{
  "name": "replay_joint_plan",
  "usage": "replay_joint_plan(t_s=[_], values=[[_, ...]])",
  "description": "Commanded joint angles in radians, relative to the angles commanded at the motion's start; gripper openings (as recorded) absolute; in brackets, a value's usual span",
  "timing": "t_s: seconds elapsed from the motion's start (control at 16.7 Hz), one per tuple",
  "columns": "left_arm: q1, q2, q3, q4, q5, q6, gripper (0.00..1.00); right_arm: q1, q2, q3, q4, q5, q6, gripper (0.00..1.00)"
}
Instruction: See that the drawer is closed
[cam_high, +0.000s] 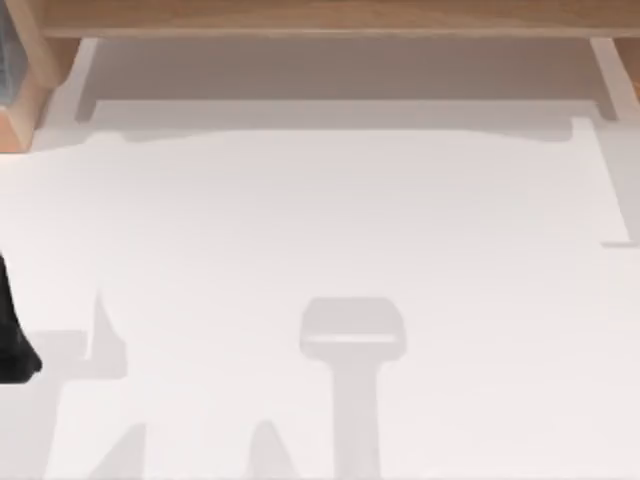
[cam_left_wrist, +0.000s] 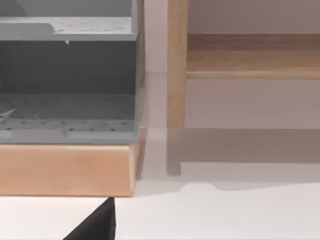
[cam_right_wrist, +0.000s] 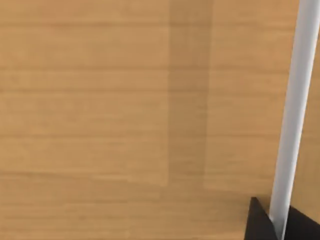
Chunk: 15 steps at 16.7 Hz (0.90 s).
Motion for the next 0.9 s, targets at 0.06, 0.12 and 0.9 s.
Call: replay_joint_plan(t_s=[0.06,0.12,0.9], values=[[0.000,0.000,0.000,0.000,0.000,0.000,1.00,0.013,0.009,0.025,-0.016,0.014,0.000,0.00],[0.000,0.000,0.000,0.000,0.000,0.000,1.00,0.028,0.020,0.053,-0.034,0.029,0.000,0.00],[0.000,0.000,0.000,0.000,0.000,0.000,1.00,0.112,0.095,0.242,-0.151,0.118,0.000,0.00]])
